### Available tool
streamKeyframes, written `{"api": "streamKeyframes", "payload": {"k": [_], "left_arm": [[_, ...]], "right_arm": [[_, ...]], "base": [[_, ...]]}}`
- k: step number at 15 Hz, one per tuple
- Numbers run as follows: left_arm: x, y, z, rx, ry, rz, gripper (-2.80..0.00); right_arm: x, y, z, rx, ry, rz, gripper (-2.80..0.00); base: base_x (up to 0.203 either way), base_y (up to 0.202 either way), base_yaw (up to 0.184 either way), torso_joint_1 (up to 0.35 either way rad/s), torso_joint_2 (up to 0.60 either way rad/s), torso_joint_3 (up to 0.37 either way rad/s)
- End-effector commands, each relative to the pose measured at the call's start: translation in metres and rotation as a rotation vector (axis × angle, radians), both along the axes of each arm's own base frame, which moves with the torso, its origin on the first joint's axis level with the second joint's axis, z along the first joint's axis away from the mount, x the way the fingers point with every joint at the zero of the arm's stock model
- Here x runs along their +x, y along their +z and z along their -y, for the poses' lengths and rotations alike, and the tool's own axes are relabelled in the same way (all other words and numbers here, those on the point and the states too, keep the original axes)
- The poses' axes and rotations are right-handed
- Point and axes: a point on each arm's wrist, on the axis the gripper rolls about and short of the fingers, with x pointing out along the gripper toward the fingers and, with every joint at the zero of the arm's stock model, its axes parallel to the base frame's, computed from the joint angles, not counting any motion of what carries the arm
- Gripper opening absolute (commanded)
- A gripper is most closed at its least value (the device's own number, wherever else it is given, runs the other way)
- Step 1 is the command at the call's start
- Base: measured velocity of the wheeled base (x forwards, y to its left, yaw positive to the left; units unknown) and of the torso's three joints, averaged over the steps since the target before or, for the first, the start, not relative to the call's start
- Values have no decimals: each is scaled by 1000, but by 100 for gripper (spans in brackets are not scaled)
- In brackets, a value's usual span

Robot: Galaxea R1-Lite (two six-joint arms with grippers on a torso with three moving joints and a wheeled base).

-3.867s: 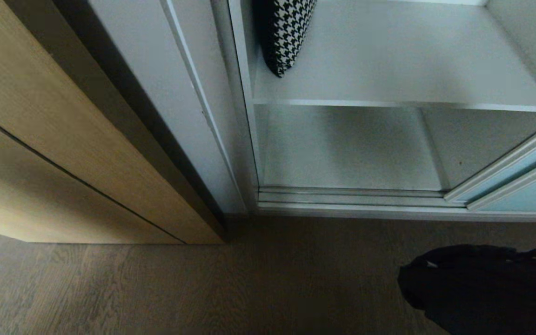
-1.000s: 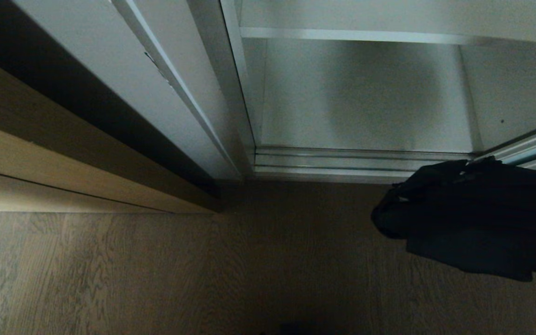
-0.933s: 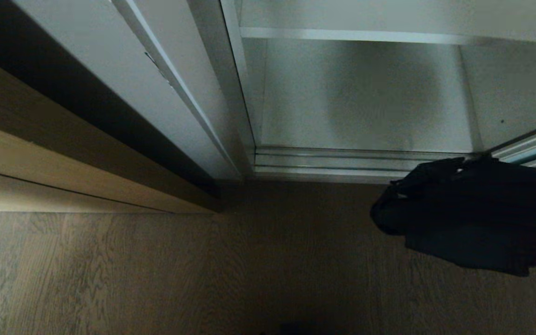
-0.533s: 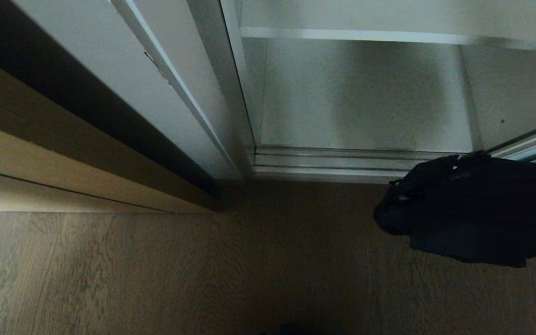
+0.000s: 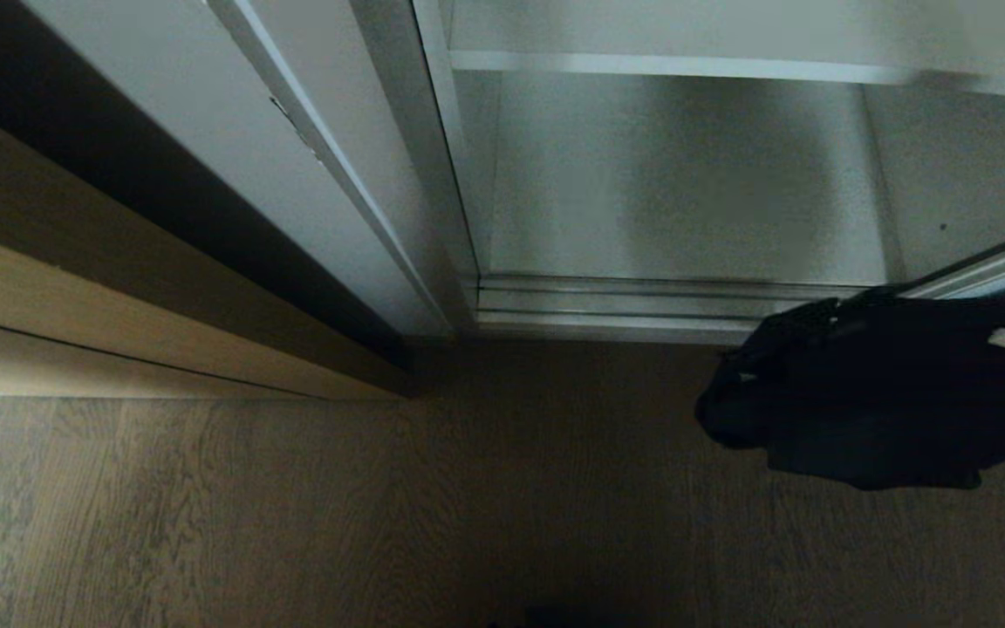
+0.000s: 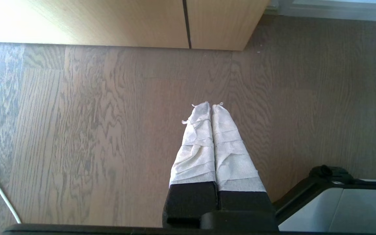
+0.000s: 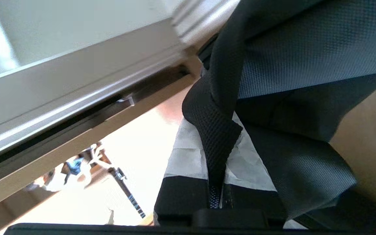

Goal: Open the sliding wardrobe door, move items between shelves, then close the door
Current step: Place the bag on the lower shelf

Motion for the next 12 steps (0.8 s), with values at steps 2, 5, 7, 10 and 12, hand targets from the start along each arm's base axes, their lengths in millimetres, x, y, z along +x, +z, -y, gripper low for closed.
{"api": "streamKeyframes", "payload": {"k": [2,5,7,10,12], "left_arm": [[0,0,0,0,1,0,-280],[0,0,0,0,-1,0,-280],[0,0,0,0,-1,0,-280],[0,0,0,0,-1,0,-280],[0,0,0,0,1,0,-280]], "right_arm": [[3,32,-5,7,27,54,-280],[17,39,-3,16,60,65,-280],[31,35,2,26,78,51,-280],[56,22,9,25,100,53,-280],[70,22,15,19,109,64,-280]], "base": [[0,0,0,0,0,0],[0,0,0,0,0,0],[0,0,0,0,0,0],[0,0,0,0,0,0],[0,0,0,0,0,0]]}}
